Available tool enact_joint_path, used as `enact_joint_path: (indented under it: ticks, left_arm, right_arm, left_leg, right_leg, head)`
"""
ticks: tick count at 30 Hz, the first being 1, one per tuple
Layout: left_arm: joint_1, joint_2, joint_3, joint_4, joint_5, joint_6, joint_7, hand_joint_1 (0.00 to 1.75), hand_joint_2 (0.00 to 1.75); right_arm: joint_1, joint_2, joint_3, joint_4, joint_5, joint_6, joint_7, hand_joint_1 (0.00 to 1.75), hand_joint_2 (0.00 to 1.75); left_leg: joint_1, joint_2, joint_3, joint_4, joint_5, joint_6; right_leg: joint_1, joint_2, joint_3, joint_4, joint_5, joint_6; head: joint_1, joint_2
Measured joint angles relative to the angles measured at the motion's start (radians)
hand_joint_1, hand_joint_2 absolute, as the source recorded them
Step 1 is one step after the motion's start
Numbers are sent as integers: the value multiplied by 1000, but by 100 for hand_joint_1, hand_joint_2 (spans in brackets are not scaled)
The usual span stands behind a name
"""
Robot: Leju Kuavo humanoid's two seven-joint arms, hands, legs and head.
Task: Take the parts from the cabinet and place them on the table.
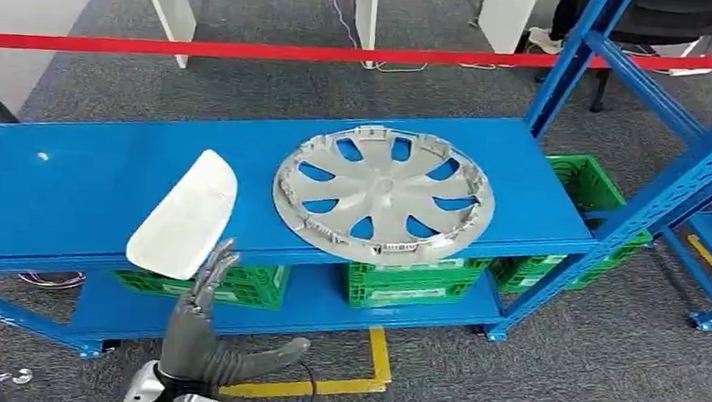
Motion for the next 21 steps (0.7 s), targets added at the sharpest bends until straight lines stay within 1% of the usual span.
enact_joint_path:
  ticks: [2,4,6,9,11,13,17,21]
  left_arm:
    - [0,3,-3,-23,-74,45,6,0,175]
    - [-1,7,-3,-46,-188,93,55,0,175]
    - [0,11,-3,-61,-258,119,93,0,175]
    - [4,16,-4,-73,-271,124,103,0,175]
    - [6,19,-5,-79,-297,144,120,0,175]
    - [16,27,-4,-85,-355,167,164,0,175]
    - [48,33,21,-96,-463,173,249,0,175]
    - [82,32,77,-92,-512,173,282,0,175]
  right_arm:
    - [-1,0,1,0,-1,0,2,0,0]
    - [-2,0,5,1,-5,0,3,0,0]
    - [-2,1,10,2,-8,0,4,0,0]
    - [-2,2,16,2,-8,0,5,0,0]
    - [-2,2,18,3,-8,0,1,0,0]
    - [-1,2,18,3,-11,0,-7,0,0]
    - [1,2,18,6,-21,0,-11,0,0]
    - [1,2,20,8,-28,0,-15,0,0]
  left_leg:
    - [0,0,0,0,0,0]
    - [0,0,0,0,0,0]
    - [0,0,0,0,0,0]
    - [0,0,0,0,0,0]
    - [0,0,0,0,0,0]
    - [0,0,0,0,0,0]
    - [0,0,0,0,0,0]
    - [0,0,0,0,0,0]
  right_leg:
    - [0,0,0,0,0,0]
    - [0,0,0,0,0,0]
    - [0,0,0,0,0,0]
    - [0,0,0,0,0,0]
    - [0,0,0,0,0,0]
    - [0,0,0,0,0,0]
    - [0,0,0,0,0,0]
    - [0,0,0,0,0,0]
  head:
    - [0,0]
    - [0,0]
    - [0,0]
    - [0,0]
    - [0,0]
    - [0,0]
    - [0,0]
    - [0,0]
